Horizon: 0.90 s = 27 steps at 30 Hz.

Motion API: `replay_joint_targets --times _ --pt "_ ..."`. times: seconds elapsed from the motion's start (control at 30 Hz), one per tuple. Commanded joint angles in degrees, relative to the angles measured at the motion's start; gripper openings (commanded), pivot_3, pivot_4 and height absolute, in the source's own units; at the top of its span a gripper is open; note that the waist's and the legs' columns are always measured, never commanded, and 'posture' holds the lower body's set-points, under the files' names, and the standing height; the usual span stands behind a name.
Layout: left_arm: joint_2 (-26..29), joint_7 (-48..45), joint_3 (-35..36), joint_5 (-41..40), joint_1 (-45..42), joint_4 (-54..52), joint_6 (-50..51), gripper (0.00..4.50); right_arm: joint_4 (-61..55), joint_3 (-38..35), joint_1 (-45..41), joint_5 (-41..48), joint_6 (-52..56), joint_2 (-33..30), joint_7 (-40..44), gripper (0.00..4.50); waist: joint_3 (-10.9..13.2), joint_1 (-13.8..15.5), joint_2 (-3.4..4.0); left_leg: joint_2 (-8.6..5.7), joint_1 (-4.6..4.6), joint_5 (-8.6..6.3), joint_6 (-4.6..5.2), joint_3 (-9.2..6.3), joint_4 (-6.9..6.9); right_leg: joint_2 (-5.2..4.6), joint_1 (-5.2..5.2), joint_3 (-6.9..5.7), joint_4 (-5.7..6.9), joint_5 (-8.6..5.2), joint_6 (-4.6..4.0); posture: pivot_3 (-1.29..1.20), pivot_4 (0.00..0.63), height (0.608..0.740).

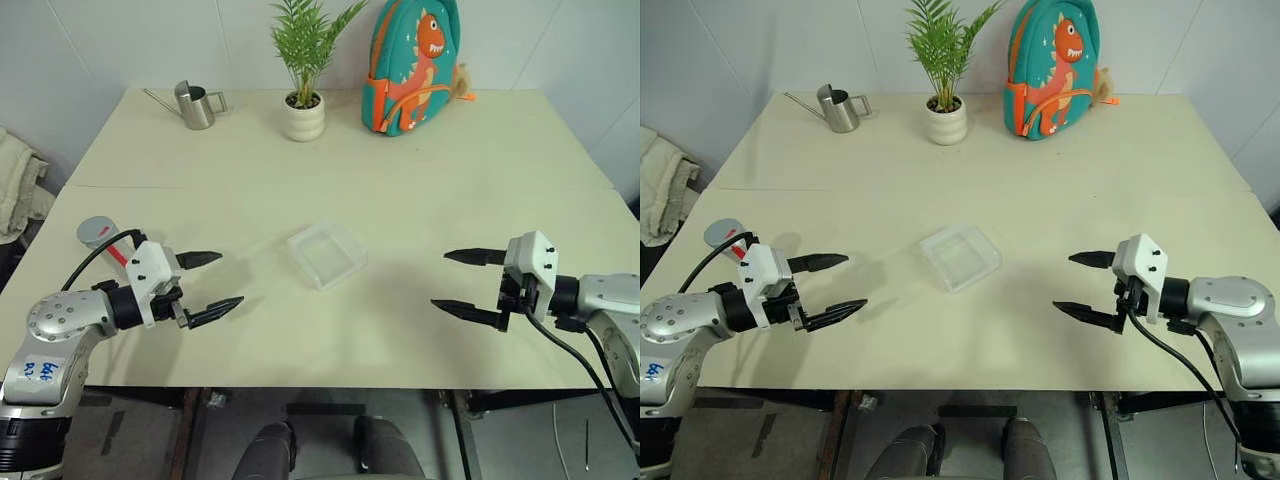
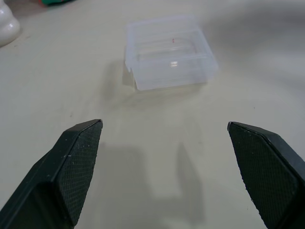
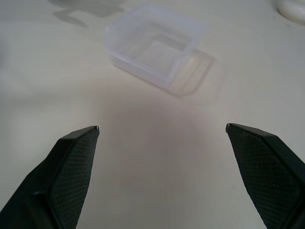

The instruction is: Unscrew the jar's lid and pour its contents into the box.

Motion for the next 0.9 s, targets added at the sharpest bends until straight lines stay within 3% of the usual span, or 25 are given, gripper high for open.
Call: replay_joint_targets --times 0.03,0.23,0.4,0.5,0.67,0.9 --pt "1.12 0.39 3.41 -0.5 1.27 -2.25 -0.13 4.48 -1.19 -0.77 -0.36 1.07 -0.47 -0.05 0.09 4.5 0.0 0.01 0.0 0.0 0.0 -0.01 0.0 0.01 0.0 0.0 0.0 0.01 -0.02 0.0 0.0 0.0 0.15 0.74" --pt "-3.1 7.87 9.5 1.03 9.1 -4.27 -0.76 4.48 -0.32 4.11 -3.72 1.79 0.69 2.11 1.4 4.5 0.0 -0.32 0.0 0.26 0.11 -0.21 -0.01 0.39 0.02 0.22 -0.03 0.37 -0.06 0.01 0.02 0.0 0.15 0.74" --pt "-14.31 21.96 14.7 4.75 20.34 -11.67 -0.2 4.48 1.94 8.95 -11.74 2.14 1.49 7.2 1.67 4.5 0.0 -0.35 -0.01 0.54 0.23 -0.37 -0.04 0.67 0.06 0.29 -0.02 0.6 -0.12 0.03 -0.01 0.0 0.15 0.74" --pt "-21.38 31.2 16.5 6.98 22.8 -14.76 0.46 4.48 1.77 11.85 -15.22 1.86 1.8 11.03 1.04 4.5 -0.03 0.2 -0.06 0.63 0.24 -0.54 -0.03 0.65 0.28 0.34 0.06 0.55 -0.13 0.03 -0.04 0.0 0.15 0.74" --pt "-36.4 53.62 17.77 12.27 17.73 -17.99 2.97 4.48 2.43 14.86 -20.9 2.24 3.2 17.41 -0.59 4.5 -0.03 1.41 -0.07 0.57 0.24 -0.72 0.03 0.63 0.77 0.48 0.23 0.51 -0.03 0.08 0.0 0.0 0.15 0.74" --pt "-39.25 61.08 10.13 19.85 7.39 -16.13 1.39 4.48 1.25 17.23 -23.51 1.1 5.09 21.76 -3.86 4.5 -0.2 1.45 -0.34 0.44 0.25 -0.68 0.09 0.62 0.88 0.53 0.36 0.47 -0.05 0.19 0.07 0.0 0.15 0.74"
